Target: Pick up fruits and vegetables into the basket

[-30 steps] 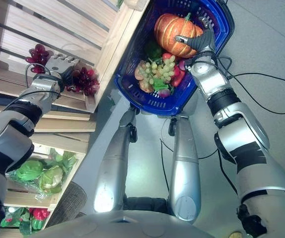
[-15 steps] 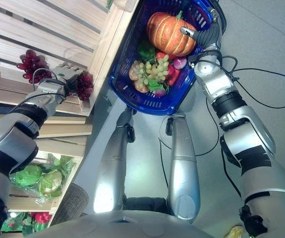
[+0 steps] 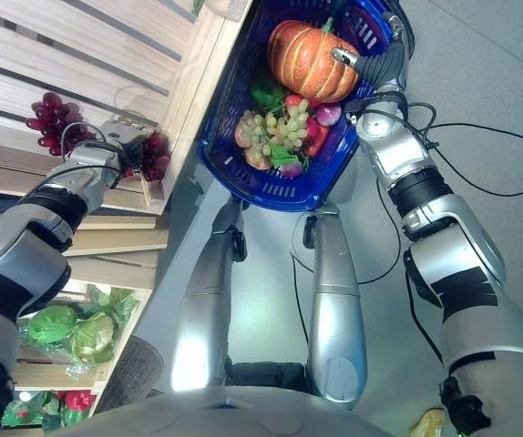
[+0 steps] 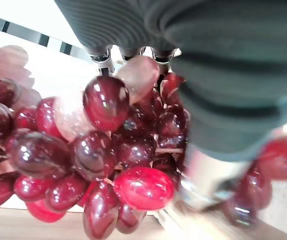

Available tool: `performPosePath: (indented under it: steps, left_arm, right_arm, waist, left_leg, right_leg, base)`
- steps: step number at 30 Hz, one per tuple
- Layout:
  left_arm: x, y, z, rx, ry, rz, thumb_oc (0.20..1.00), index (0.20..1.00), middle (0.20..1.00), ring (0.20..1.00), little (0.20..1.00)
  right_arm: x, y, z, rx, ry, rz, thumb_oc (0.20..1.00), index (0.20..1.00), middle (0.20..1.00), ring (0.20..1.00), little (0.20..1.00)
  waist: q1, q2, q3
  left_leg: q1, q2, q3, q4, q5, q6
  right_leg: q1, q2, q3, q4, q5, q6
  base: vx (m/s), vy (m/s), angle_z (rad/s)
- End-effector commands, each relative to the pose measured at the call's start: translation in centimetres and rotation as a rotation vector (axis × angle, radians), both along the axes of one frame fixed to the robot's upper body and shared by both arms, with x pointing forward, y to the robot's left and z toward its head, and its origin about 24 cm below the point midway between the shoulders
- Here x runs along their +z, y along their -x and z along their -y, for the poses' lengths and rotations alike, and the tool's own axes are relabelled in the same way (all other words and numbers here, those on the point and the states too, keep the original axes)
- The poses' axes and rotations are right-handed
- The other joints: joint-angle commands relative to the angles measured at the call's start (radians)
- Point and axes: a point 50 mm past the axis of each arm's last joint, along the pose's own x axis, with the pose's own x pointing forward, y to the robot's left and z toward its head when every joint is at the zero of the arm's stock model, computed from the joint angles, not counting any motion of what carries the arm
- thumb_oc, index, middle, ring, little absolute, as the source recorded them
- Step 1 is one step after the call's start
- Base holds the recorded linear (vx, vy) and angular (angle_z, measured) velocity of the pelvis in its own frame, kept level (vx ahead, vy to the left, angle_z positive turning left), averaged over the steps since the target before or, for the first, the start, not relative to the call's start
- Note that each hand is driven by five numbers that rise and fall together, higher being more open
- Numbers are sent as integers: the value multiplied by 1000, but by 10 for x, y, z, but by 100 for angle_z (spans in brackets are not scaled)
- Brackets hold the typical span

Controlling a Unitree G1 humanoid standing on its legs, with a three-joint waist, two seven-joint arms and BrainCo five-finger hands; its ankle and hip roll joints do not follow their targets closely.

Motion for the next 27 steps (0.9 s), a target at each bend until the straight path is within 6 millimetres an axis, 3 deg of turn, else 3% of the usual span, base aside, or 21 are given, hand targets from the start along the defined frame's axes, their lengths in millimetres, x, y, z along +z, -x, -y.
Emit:
performPosePath:
  steps: [1,13,18,20,21,24,27]
  left_arm:
    - [-59,35,-40,193,-19,-198,200,200,200,200,200]
    - [-69,39,-39,201,32,-217,200,200,200,200,200]
    - [-69,39,-39,238,166,-161,200,200,200,200,200]
    - [-63,35,-36,251,278,-82,200,200,200,200,200]
    - [-55,30,-31,283,560,47,200,200,200,200,200]
    - [-35,21,-26,306,885,204,200,200,200,200,200]
    - [6,12,-27,253,1350,446,200,200,200,200,200]
  right_arm:
    - [7,5,5,0,-67,70,1000,1000,1000,1000,1000]
    - [10,5,3,10,-87,87,1000,1000,1000,1000,1000]
    - [10,5,0,17,-87,89,1000,1000,1000,1000,1000]
    - [10,5,2,19,-89,90,1000,1000,1000,1000,1000]
    - [9,6,0,29,-92,93,1000,1000,1000,1000,1000]
    - [8,8,-1,47,-103,98,1000,1000,1000,1000,1000]
    - [0,14,-2,81,-108,113,1000,1000,1000,1000,1000]
  waist:
    - [-5,-2,-43]
    - [-7,-6,-43]
    - [-8,-6,-43]
    - [-6,-3,-43]
    - [-3,-2,-43]
    - [1,-1,-43]
    - [5,-2,-43]
  left_leg:
    - [-18,-23,40,134,-117,40]
    - [-10,-24,41,137,-121,42]
    - [-10,-24,42,136,-119,41]
    - [-9,-24,41,132,-114,40]
    - [-5,-25,40,126,-111,38]
    - [-2,-28,36,120,-104,39]
    - [6,-33,33,114,-105,40]
  right_leg:
    - [69,20,16,-146,95,94]
    - [78,22,20,-147,94,92]
    - [76,22,22,-146,95,92]
    - [76,24,24,-146,97,90]
    - [78,25,25,-148,97,91]
    - [81,28,27,-146,96,91]
    - [85,25,21,-142,87,94]
  base:
    - [1,-11,3]
    - [0,0,0]
    - [0,0,0]
    - [0,0,0]
    - [0,0,0]
    - [0,0,0]
    - [0,-11,1]
